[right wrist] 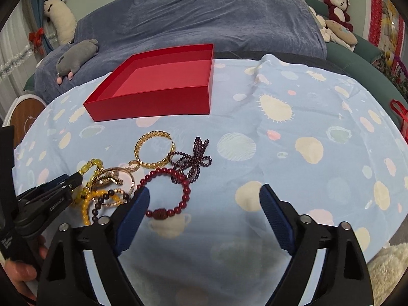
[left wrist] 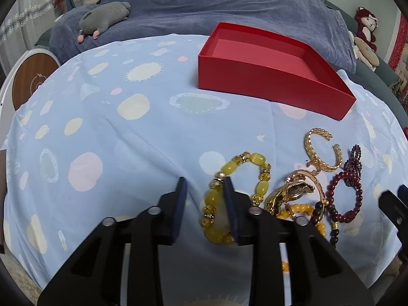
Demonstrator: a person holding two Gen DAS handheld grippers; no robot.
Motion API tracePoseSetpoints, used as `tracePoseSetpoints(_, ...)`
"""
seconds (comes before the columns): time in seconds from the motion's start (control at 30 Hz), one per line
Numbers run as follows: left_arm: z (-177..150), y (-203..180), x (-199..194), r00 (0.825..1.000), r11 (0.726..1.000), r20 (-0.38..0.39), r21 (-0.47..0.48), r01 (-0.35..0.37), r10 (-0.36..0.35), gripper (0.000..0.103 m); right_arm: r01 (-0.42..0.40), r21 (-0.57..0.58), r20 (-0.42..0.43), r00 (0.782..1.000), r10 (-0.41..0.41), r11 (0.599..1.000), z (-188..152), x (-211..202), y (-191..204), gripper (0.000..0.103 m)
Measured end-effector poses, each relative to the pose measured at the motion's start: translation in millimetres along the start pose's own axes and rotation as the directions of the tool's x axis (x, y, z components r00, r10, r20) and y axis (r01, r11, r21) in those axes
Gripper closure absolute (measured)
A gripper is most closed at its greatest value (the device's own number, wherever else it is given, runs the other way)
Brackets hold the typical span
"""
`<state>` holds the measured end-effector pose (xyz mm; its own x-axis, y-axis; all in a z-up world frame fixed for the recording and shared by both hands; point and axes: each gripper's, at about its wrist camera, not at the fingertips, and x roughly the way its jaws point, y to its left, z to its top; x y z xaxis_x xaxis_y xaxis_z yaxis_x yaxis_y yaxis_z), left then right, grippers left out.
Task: Organize jewelry
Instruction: 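Grasp the yellow beaded bracelet with the left tool while the right tool grasps the dark garnet knot bracelet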
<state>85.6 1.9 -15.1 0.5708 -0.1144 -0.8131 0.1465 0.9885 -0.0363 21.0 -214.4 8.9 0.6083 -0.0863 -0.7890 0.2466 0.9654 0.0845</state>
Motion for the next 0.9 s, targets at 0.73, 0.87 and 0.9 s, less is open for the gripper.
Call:
tracePoseSetpoints(0.73,11,5,-4,0.997,0.995,0.009,-0.059,0.083,-0.082,0.093,-0.059,-0.036,-0.084,0.995,0.055,0.998,35,63,9,0.090)
tracePoseSetpoints(0.87,12,5,-8,0.996,0.994,0.017,-0.062,0.092,-0.092,0.093,-0.071,-0.011,-0.078,0.994,0.070,0.997,37,57,4,0.096)
tracePoseSetpoints(0.9,13,5,-10,0.996,0.994,0.020,-0.061,0.093,-0.092,0.093,-0.072,-0.008,-0.074,0.995,0.071,0.997,37,54,3,0.096)
